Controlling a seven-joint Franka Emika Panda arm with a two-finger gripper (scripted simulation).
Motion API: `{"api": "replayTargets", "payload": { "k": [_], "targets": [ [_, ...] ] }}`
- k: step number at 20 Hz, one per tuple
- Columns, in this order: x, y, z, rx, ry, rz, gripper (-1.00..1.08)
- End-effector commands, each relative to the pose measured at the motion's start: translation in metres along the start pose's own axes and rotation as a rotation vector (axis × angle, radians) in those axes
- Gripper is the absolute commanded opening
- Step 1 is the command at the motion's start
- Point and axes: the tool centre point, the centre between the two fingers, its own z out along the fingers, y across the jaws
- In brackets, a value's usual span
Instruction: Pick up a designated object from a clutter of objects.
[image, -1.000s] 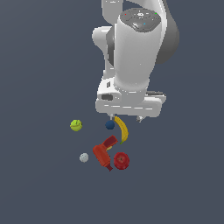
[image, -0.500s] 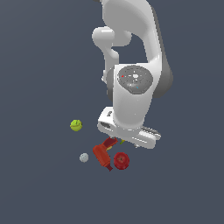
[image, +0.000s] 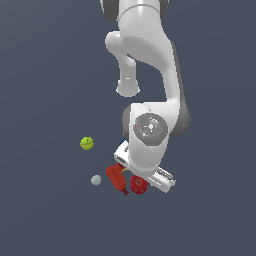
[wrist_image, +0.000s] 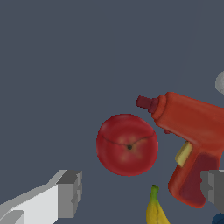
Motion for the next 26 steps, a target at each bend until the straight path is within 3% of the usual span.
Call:
{"api": "replayTargets", "payload": {
  "k": [1,12,26],
  "targets": [
    [0.004,-0.002,0.011,-0.001,0.002,0.032,1.00],
    [0.006,-0.003,0.026,-0.004,0.002,0.061,1.00],
    [0.007,-0.003,0.074,-0.003,0.003,0.066,1.00]
  ]
}}
